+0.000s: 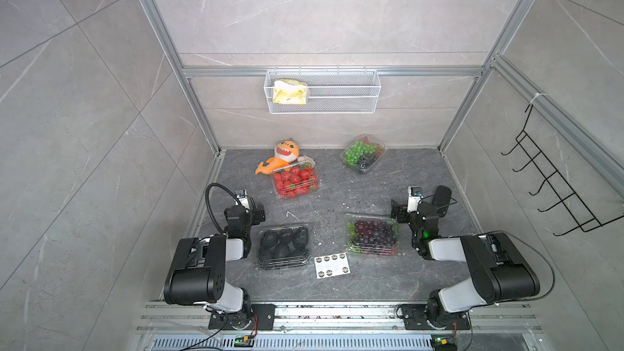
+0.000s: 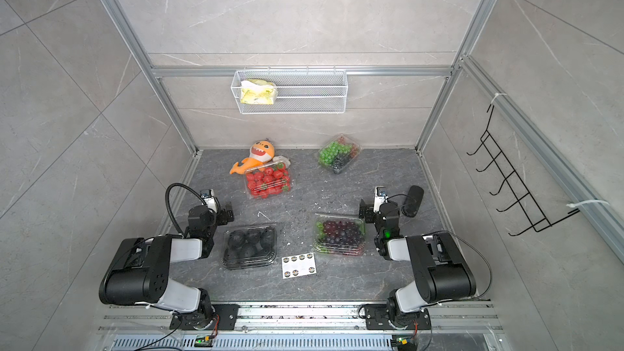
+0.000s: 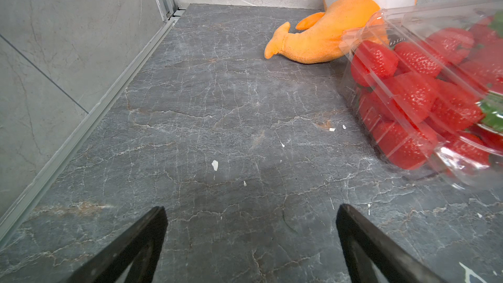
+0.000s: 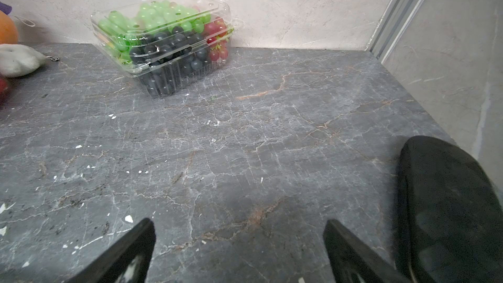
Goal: Label fruit boxes
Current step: Pick up the label sticker from the center of the board.
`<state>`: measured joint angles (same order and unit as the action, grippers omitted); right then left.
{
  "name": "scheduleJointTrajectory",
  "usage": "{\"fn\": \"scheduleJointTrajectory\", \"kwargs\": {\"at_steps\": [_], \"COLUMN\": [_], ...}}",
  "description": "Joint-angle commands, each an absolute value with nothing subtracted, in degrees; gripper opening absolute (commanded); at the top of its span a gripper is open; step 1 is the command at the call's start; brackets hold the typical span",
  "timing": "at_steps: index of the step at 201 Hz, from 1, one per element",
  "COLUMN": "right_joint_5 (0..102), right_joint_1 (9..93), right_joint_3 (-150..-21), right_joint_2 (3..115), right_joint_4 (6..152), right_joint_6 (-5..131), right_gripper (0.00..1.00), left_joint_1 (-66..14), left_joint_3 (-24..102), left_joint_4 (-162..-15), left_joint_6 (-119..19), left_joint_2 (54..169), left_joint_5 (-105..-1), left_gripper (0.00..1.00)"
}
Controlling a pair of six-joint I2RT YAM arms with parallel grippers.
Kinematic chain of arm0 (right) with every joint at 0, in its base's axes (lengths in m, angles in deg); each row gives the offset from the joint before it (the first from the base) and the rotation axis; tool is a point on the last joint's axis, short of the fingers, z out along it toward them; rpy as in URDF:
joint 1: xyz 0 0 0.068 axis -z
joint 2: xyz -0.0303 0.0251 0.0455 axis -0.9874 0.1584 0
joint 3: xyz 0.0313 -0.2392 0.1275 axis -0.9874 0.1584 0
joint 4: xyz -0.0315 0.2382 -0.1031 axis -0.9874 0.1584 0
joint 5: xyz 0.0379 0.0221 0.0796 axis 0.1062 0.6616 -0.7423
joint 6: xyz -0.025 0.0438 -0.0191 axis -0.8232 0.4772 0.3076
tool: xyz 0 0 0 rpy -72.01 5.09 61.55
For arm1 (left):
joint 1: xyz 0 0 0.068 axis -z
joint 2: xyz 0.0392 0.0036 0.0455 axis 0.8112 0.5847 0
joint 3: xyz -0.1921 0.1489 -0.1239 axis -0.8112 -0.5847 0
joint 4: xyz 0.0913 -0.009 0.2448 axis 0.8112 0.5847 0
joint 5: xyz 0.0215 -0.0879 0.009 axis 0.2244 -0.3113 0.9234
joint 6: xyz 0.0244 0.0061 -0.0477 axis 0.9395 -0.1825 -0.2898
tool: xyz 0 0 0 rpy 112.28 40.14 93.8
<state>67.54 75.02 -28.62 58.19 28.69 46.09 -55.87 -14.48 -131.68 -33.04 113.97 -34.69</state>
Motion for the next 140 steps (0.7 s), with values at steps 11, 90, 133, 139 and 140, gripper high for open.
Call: {"fn": "scheduleJointTrajectory", "kwargs": {"at_steps": [11, 90, 133, 139, 140], "right_joint_5": [67.16, 82.59, 78.96, 78.9, 78.83], "right_joint_1": [74.82, 73.5, 73.5, 73.56, 73.53], "right_joint_3": [-29.54, -34.64, -43.68, -45.93, -46.23], "right_joint_2": [58.31, 43.48, 32.71, 32.21, 32.17], "right_joint_4": [29.07, 50.24, 74.78, 80.88, 81.87], "right_joint_6": [45.53, 51.76, 69.24, 74.39, 75.1], "right_gripper": [0.99, 0.99, 0.99, 0.99, 0.99], "left_joint_1": [-56.24, -56.02, -56.16, -56.08, -56.07], "left_joint_3": [-13.88, 2.72, 19.17, 19.4, 19.34], "left_joint_4": [-134.09, -97.48, -59.82, -57.85, -57.62], "left_joint_6": [-32.63, -40.74, -67.61, -67.82, -67.92], "left_joint_2": [114.21, 98.96, 89.41, 88.14, 87.86], "left_joint_5": [-35.51, -24.31, -24.26, -26.68, -27.09], "left_gripper": [1.0, 1.0, 1.0, 1.0, 1.0]}}
